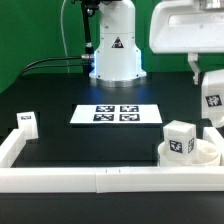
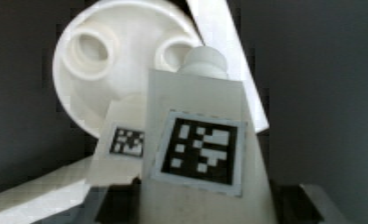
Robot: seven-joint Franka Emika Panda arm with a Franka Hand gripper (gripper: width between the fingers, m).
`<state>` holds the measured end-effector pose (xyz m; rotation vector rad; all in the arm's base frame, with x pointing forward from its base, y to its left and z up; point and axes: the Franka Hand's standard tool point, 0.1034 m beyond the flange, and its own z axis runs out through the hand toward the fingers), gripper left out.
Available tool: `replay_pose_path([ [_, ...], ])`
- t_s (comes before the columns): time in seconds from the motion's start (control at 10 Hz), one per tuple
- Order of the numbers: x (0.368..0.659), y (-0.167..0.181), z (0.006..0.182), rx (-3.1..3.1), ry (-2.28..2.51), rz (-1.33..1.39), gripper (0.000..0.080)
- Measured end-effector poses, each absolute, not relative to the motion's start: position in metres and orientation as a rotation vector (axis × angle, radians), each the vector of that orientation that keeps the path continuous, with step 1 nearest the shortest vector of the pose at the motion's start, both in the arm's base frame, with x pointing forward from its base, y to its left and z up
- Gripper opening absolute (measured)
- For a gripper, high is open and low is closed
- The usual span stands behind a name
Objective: Assemble stool
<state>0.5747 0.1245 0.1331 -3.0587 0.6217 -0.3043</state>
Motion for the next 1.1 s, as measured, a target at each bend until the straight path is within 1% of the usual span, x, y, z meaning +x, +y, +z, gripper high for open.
replay_pose_path([
  [0.3, 0.57, 0.118, 0.131, -3.128, 0.466, -0.271, 0.0323],
  [0.7, 0.571, 0.118, 0.13, -3.122, 0.45, -0.263, 0.0323],
  [1.0, 0.572, 0.107, 0.131, -3.123, 0.354, -0.33, 0.0323],
  [1.1, 0.573, 0.104, 0.134, -3.125, 0.314, -0.359, 0.0323],
])
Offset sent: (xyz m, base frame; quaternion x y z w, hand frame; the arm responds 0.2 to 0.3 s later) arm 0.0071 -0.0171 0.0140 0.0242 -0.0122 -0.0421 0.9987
